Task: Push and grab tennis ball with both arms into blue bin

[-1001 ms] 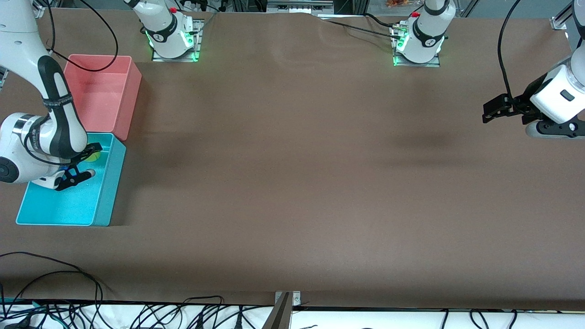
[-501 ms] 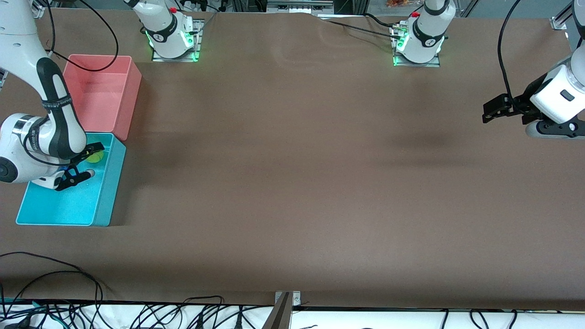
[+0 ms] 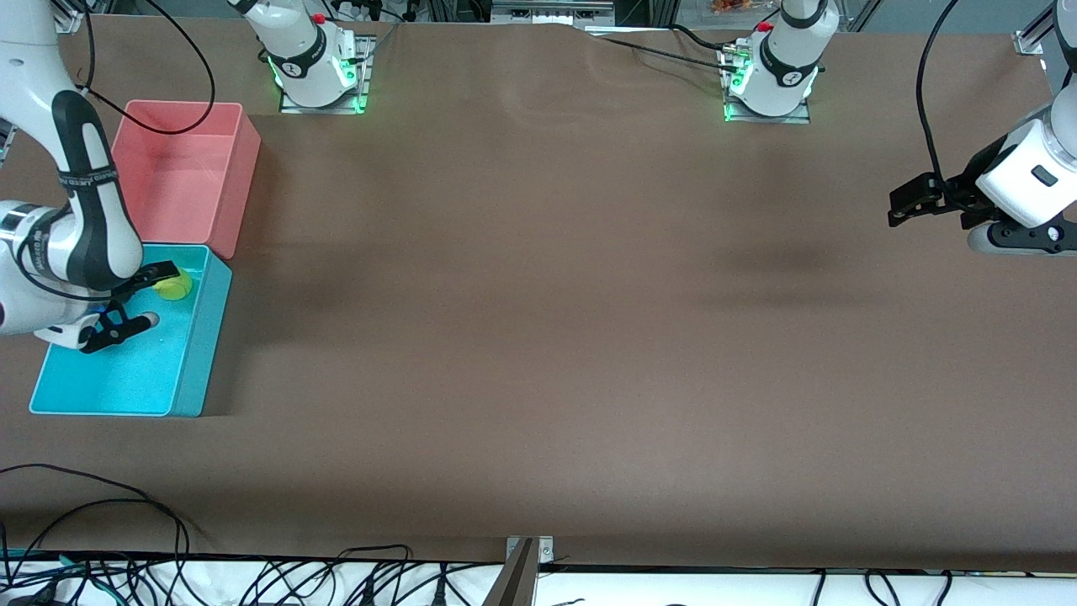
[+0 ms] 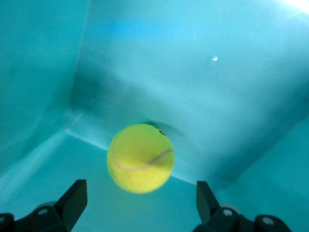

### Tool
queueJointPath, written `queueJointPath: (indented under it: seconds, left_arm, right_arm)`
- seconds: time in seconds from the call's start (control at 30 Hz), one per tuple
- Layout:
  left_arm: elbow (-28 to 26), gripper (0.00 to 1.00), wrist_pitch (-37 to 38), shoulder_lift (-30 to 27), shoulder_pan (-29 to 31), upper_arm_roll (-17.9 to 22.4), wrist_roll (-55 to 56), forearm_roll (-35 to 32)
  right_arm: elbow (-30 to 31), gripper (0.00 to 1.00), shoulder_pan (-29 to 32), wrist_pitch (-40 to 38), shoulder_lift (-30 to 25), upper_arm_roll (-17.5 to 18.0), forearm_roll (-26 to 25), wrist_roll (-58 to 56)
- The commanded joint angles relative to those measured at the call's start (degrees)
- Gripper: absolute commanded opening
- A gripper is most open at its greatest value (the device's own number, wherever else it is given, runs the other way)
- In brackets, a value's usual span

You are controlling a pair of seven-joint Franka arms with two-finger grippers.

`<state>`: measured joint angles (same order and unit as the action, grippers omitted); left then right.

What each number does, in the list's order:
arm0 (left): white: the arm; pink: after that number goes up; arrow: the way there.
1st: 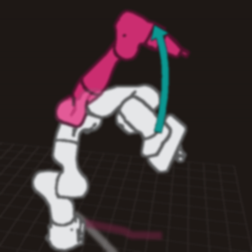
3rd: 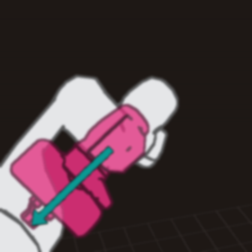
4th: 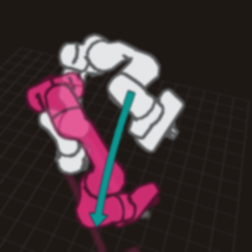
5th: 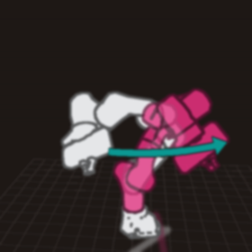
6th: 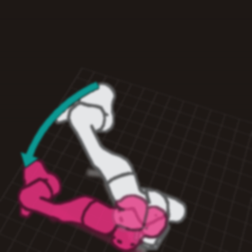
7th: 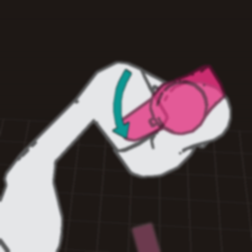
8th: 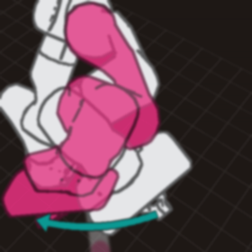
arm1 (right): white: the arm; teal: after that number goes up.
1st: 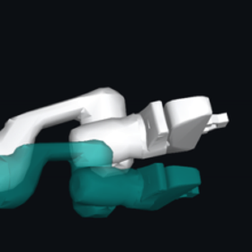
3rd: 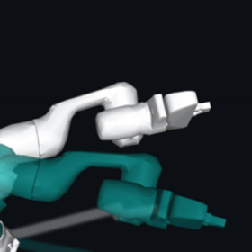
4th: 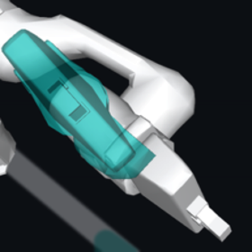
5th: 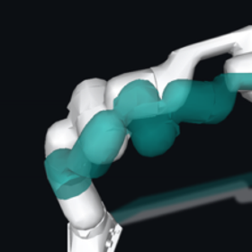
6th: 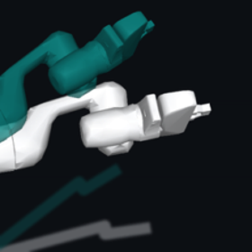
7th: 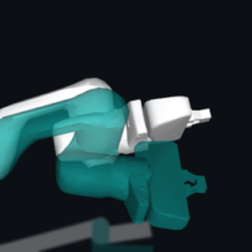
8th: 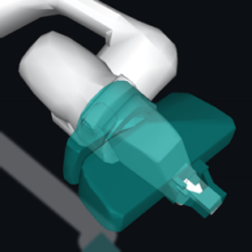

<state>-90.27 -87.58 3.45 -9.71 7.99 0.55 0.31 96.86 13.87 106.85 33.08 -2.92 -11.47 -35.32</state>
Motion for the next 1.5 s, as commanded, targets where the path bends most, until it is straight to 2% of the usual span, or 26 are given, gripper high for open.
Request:
queueJointPath:
  seconds: [0.0,0.23,0.47,0.77,1.03,1.47]
  left_arm:
    - [-0.4,1.0,0.4,-0.6,-0.1,-0.2,-0.7,-1.3]
    - [-0.4,1.0,0.4,-0.6,-0.1,-0.2,-0.7,-1.4]
    - [-0.5,1.0,0.4,-0.6,-0.1,-0.2,-0.7,-1.3]
    - [-0.4,1.0,0.4,-0.6,-0.1,-0.2,-0.7,-1.3]
    - [-0.4,1.0,0.4,-0.6,-0.1,-0.2,-0.7,-1.3]
    - [-0.4,1.0,0.4,-0.6,-0.1,-0.2,-0.7,-1.3]
  right_arm:
    - [-2.7,1.0,0.4,-5.4,-2.5,1.3,0.8,-1.3]
    - [-11.2,1.0,0.4,-15.5,-3.0,4.3,0.7,-0.7]
    - [-17.0,1.0,0.3,-20.9,-4.1,7.9,0.7,-0.4]
    - [-17.6,1.0,0.3,-21.2,-9.4,14.1,0.7,0.2]
    - [-17.6,1.0,0.3,-22.5,-11.4,19.5,0.7,12.9]
    - [-17.4,1.0,0.2,-23.6,-13.3,26.4,0.7,29.9]
